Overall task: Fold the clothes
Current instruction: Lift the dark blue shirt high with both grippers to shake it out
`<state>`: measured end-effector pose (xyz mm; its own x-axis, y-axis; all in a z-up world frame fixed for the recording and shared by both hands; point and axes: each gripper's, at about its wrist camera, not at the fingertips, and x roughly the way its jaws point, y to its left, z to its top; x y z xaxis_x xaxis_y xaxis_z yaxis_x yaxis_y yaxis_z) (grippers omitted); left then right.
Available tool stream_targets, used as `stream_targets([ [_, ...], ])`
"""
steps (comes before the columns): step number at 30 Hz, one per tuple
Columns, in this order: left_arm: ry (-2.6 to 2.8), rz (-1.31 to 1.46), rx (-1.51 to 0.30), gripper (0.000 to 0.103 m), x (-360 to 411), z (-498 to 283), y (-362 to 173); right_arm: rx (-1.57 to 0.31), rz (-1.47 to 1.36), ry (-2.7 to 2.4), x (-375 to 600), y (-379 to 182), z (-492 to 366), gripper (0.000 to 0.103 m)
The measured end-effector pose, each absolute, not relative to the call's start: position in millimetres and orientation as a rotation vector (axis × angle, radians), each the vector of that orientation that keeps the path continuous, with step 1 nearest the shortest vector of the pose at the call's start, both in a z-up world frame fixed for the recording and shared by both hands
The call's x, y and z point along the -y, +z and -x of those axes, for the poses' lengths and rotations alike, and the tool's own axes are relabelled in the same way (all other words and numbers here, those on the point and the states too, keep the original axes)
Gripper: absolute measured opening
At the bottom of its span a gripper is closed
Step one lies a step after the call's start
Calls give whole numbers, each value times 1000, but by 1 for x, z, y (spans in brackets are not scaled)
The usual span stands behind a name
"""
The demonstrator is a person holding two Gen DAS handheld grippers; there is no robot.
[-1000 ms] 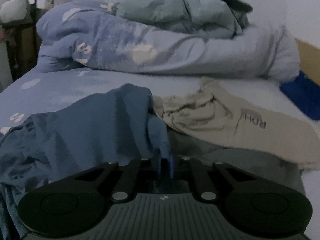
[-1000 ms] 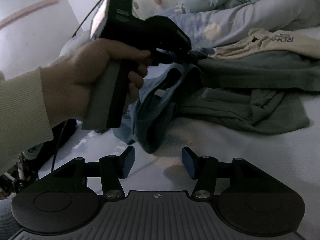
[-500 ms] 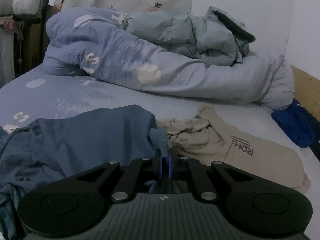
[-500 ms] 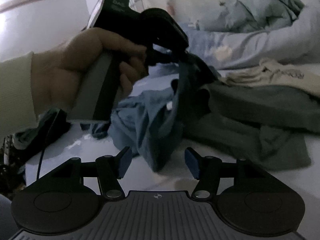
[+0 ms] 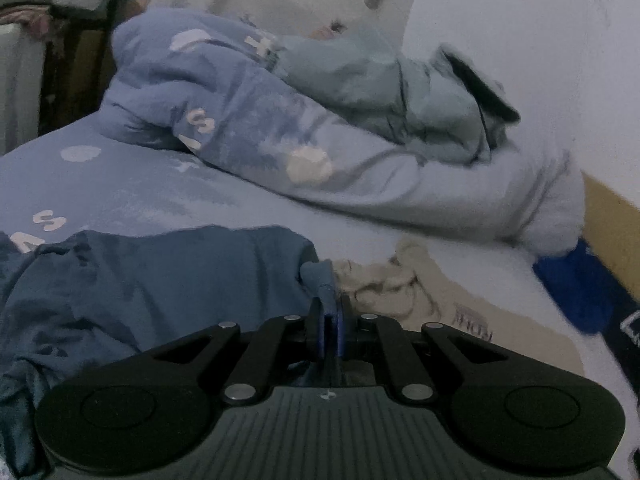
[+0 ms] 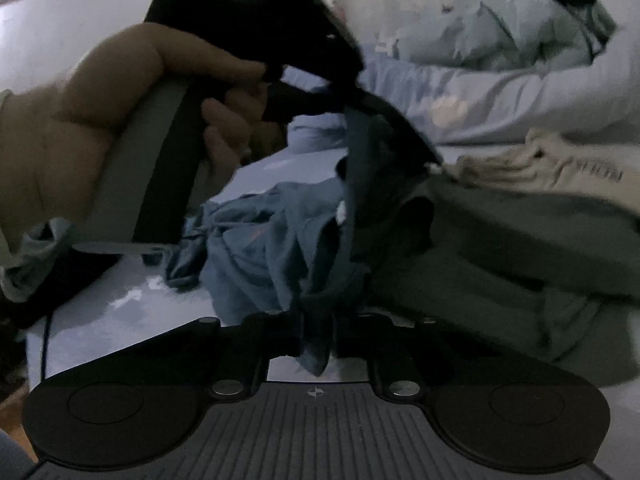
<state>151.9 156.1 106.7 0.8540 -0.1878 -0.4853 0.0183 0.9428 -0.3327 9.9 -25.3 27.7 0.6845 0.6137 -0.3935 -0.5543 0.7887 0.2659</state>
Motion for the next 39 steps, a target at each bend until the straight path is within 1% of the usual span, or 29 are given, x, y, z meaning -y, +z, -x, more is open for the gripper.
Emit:
stream_targets([
  [5,-139,421,-481,8,-170,-141,131,-418,-36,603,41,58,-8,11],
  [10,-166,529,-385,8,-180,-125,171,-313,59,552,58,108,-8,8],
  [16,-212,595,-250,8,-182,-98,233,-179,160,494,82,179,-7,7],
  [23,-258,611,-80,8,-172,-48,306,-22,245,446,114,276,8,7],
  [29,-294,590,57,8,-151,5,363,122,347,424,134,362,50,7],
  [39,-354,551,281,8,-114,95,453,386,459,293,164,486,158,7],
])
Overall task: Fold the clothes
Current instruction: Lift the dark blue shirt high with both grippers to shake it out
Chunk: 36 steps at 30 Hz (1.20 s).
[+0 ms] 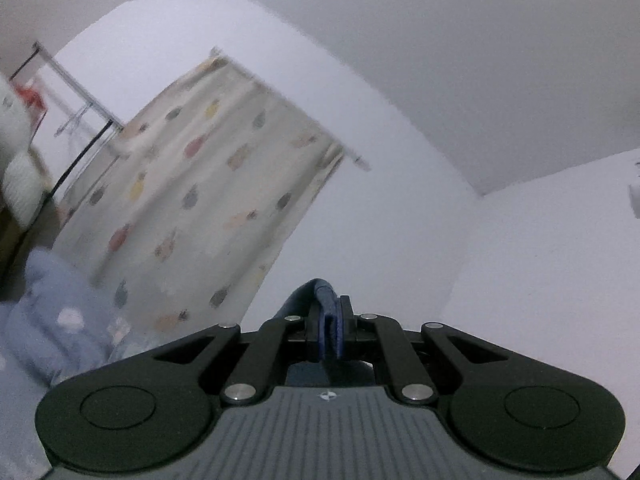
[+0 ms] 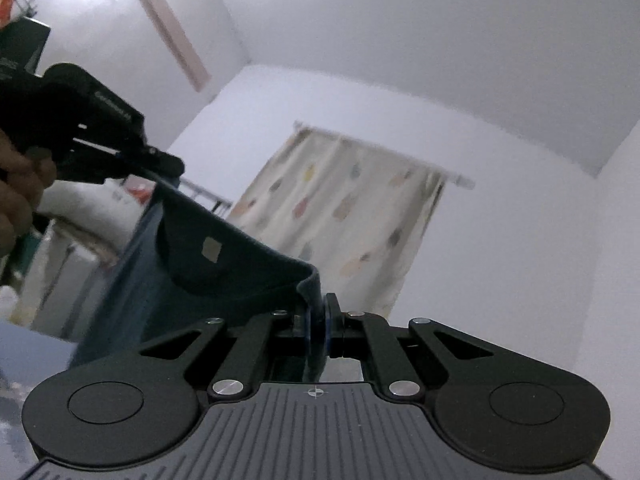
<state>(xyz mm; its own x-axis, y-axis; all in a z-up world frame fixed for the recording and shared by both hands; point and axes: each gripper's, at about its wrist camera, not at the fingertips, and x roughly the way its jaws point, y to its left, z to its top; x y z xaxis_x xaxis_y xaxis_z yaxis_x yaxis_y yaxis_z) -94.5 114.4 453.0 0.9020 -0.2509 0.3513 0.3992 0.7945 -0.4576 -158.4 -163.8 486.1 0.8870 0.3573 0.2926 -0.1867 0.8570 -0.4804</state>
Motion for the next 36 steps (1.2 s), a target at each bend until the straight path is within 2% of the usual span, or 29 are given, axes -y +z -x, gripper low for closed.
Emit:
stream_targets([
  [6,-379,522,382,8,-90,139,490,496,519,211,183,535,216,7],
  [11,-377,488,436,8,-72,172,503,548,584,150,197,553,249,7],
  [15,-326,419,472,8,-52,178,499,551,595,114,209,548,246,7],
  [29,-216,316,345,8,-12,140,464,410,680,34,222,506,180,7],
  [36,-276,350,282,8,-29,168,465,392,644,104,240,502,205,7],
])
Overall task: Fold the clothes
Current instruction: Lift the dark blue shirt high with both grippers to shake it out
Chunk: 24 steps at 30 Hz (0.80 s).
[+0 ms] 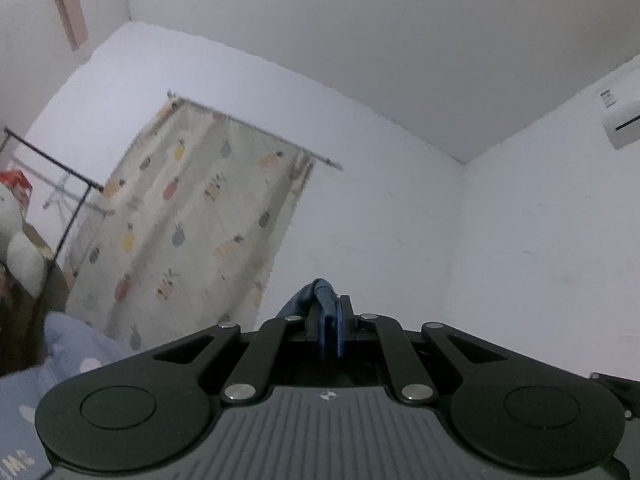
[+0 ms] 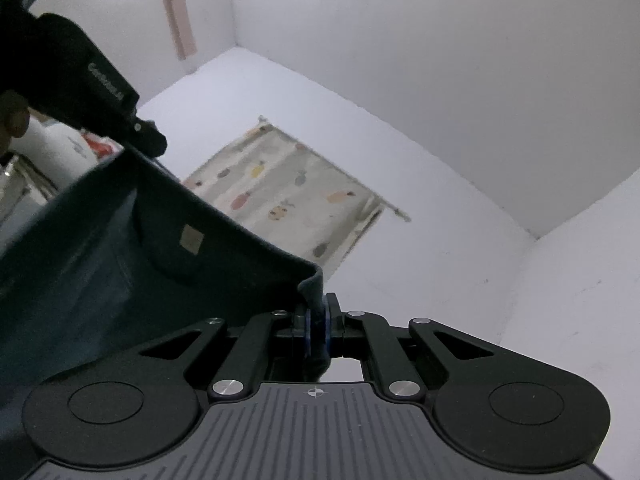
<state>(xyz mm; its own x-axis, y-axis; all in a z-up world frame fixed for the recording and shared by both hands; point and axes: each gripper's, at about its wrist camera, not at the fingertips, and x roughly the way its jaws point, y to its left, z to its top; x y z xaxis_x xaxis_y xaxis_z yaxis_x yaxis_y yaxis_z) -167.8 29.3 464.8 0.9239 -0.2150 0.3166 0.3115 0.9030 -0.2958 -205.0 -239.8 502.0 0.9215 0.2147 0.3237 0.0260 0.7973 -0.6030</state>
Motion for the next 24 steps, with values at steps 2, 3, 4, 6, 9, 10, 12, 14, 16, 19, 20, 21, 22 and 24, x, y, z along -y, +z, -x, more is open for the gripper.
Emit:
stream_targets([
  [2,-293,351,274,8,-34,179,460,391,648,111,243,501,213,7],
  [3,-300,353,272,8,-35,182,459,392,652,110,244,500,217,7],
  [4,-307,356,271,8,-36,183,461,393,651,111,248,501,221,7],
  [6,-319,362,277,8,-37,188,463,396,649,119,252,506,230,7],
  [9,-338,378,293,8,-39,197,466,414,641,129,256,520,245,7],
  [10,-345,383,301,8,-40,198,468,423,637,135,246,526,241,7],
  [12,-352,386,326,8,-41,203,471,444,633,142,234,536,241,7],
  [14,-358,388,349,8,-42,207,474,458,631,144,236,543,245,7],
  [16,-358,390,361,8,-42,205,477,464,629,148,237,548,241,7],
  [19,-347,390,361,8,-39,197,478,452,628,152,236,549,224,7],
  [20,-337,388,347,8,-38,188,475,442,627,154,235,548,216,7],
  [21,-322,385,326,8,-38,175,472,426,626,156,235,546,205,7],
  [22,-308,382,305,8,-37,163,468,405,625,159,235,544,192,7],
  [24,-279,375,263,8,-35,137,461,358,625,164,235,537,164,7],
])
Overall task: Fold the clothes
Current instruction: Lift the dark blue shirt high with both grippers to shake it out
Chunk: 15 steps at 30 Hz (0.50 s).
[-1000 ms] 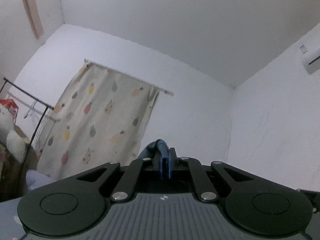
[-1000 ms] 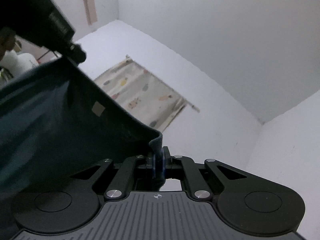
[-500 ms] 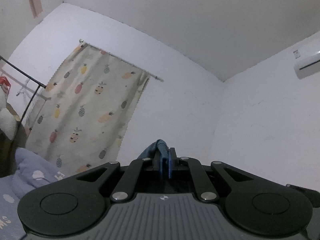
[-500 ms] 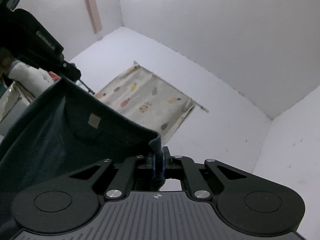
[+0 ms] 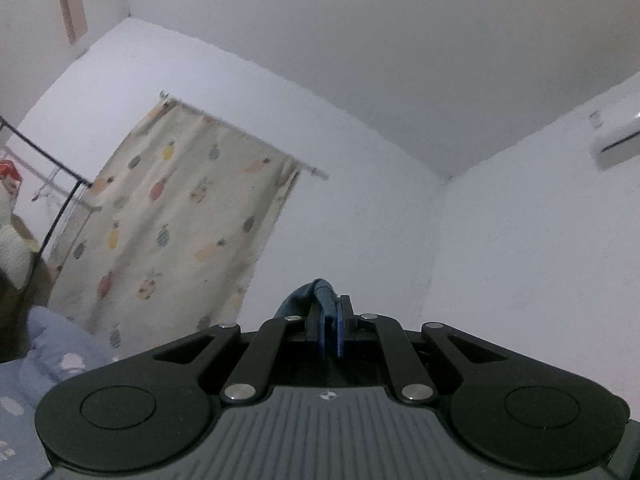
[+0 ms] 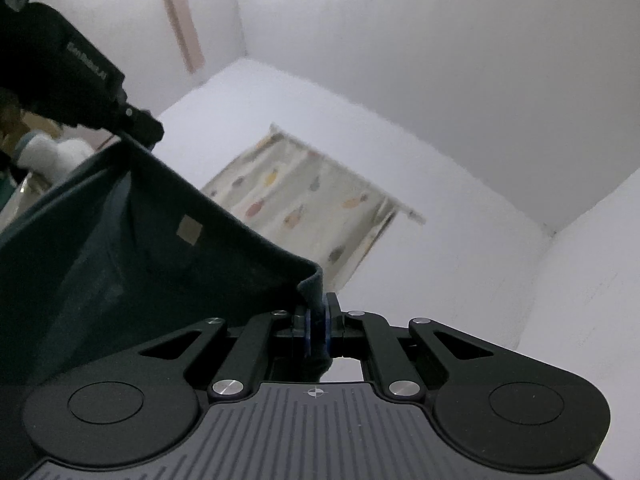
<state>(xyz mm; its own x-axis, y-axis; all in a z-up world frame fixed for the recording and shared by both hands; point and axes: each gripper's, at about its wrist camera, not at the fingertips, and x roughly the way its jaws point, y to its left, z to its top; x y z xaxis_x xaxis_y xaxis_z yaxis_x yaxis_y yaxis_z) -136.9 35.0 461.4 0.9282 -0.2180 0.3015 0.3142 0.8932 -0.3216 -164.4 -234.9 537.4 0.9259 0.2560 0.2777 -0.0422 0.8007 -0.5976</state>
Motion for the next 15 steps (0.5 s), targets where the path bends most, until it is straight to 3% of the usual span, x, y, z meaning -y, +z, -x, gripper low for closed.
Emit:
stream_targets([
  [15,-83,309,-54,8,-41,-89,403,9,572,224,195,462,-110,7],
])
